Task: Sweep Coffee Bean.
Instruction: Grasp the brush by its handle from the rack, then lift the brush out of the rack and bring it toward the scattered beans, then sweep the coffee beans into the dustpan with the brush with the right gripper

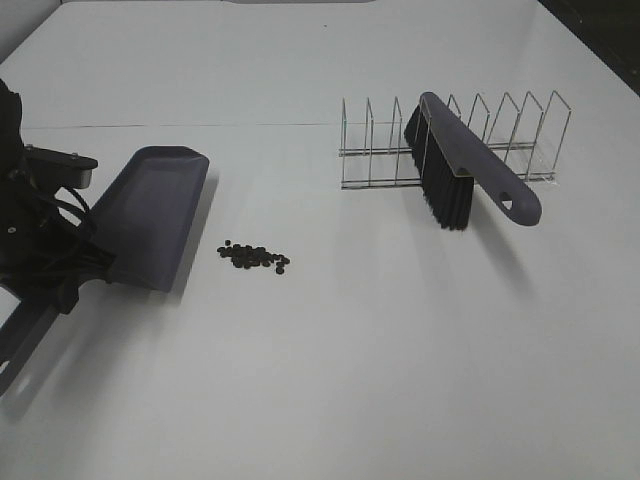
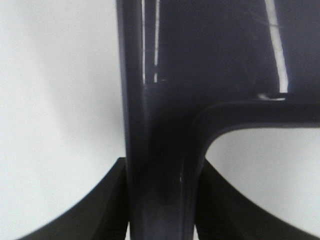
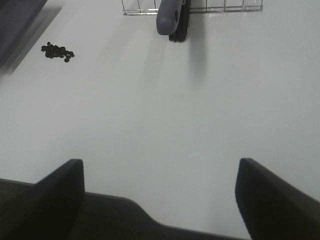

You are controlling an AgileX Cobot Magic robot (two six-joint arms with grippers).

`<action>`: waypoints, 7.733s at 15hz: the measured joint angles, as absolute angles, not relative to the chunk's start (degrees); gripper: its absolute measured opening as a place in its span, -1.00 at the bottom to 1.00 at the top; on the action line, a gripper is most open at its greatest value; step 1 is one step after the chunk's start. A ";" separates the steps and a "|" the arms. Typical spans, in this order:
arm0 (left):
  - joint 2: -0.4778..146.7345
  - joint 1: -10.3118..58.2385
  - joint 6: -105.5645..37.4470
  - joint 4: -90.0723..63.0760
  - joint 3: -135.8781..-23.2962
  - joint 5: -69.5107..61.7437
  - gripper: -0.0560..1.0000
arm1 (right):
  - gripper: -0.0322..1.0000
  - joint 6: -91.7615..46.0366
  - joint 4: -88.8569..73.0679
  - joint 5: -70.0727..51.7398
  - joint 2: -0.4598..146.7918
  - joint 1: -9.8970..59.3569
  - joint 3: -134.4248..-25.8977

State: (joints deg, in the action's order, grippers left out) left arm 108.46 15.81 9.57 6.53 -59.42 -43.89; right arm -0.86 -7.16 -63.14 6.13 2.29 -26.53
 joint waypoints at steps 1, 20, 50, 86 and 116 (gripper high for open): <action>108.23 15.81 9.57 6.76 -59.42 -43.89 -0.27 | 0.55 0.00 -7.22 -63.14 8.54 2.29 -27.73; 108.23 15.81 8.37 4.81 -59.42 -44.81 -0.27 | 0.55 1.20 -7.56 -68.53 64.97 2.29 -66.00; 108.23 15.81 9.17 2.23 -59.42 -44.52 -0.27 | 0.48 -0.92 -7.62 -67.55 132.64 6.93 -114.25; 108.23 15.81 9.22 7.56 -59.42 -46.07 -0.27 | -0.25 5.44 3.67 -70.76 108.06 17.70 -87.26; 114.99 21.60 9.45 9.34 -62.17 -46.81 -0.27 | -0.25 0.46 -17.30 -56.84 140.15 36.38 -115.62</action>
State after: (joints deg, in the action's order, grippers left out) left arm 114.99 21.60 9.45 9.34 -62.17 -46.81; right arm 0.46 -17.30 -56.84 140.15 36.38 -115.62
